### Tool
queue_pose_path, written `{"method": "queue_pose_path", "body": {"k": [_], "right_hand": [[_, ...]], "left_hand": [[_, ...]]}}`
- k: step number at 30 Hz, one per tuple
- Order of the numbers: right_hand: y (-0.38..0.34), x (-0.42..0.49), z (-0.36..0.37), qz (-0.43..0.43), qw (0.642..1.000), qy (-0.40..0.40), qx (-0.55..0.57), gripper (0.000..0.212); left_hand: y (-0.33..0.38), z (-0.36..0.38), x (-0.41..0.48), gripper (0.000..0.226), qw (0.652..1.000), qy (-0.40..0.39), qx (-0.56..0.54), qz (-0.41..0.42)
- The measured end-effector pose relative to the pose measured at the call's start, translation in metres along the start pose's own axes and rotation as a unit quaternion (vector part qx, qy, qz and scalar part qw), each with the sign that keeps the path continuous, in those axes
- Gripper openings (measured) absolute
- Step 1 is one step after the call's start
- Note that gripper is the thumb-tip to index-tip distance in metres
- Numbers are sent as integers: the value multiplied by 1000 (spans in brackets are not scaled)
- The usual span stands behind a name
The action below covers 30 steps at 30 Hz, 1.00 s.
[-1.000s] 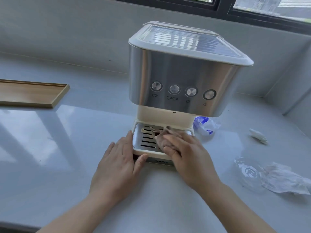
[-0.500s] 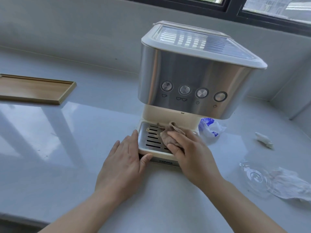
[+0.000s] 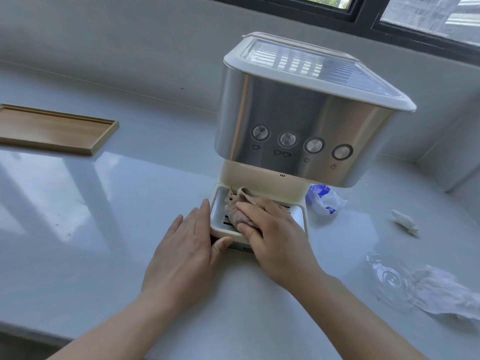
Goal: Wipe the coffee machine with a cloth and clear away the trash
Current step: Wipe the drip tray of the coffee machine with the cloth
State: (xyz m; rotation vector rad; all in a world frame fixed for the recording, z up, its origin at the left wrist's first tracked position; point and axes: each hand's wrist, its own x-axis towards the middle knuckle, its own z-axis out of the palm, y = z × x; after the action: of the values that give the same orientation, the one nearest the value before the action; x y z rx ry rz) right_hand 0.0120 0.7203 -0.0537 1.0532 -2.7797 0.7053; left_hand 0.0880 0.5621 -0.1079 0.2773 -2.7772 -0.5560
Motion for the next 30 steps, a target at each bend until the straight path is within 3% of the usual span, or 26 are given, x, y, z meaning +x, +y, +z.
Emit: {"method": "queue_pose_path", "body": {"k": [3, 8, 12, 16, 21, 26, 28, 30], "right_hand": [[8, 3, -9, -25, 999, -42, 5, 34], [12, 23, -3, 39, 997, 25, -66, 33], [2, 24, 5, 4, 999, 15, -46, 32], [24, 19, -12, -30, 999, -43, -12, 37], [-5, 40, 14, -44, 999, 12, -3, 30], [8, 44, 4, -91, 992, -44, 77, 49], [24, 36, -7, -71, 994, -48, 69, 62], [41, 18, -13, -33, 997, -14, 62, 62]], "left_hand": [[0, -1, -1, 81, 1000, 0, -9, -9], [1, 1, 1, 79, 1000, 1, -6, -11], [-1, 0, -1, 81, 1000, 1, 8, -21], [-3, 1, 1, 82, 1000, 3, 6, -24], [-1, -2, 0, 77, 1000, -2, -8, -27], [-2, -3, 1, 74, 1000, -4, -14, -22], [-2, -3, 2, 82, 1000, -5, -15, -27], [-1, -3, 2, 86, 999, -8, -21, -27]]}}
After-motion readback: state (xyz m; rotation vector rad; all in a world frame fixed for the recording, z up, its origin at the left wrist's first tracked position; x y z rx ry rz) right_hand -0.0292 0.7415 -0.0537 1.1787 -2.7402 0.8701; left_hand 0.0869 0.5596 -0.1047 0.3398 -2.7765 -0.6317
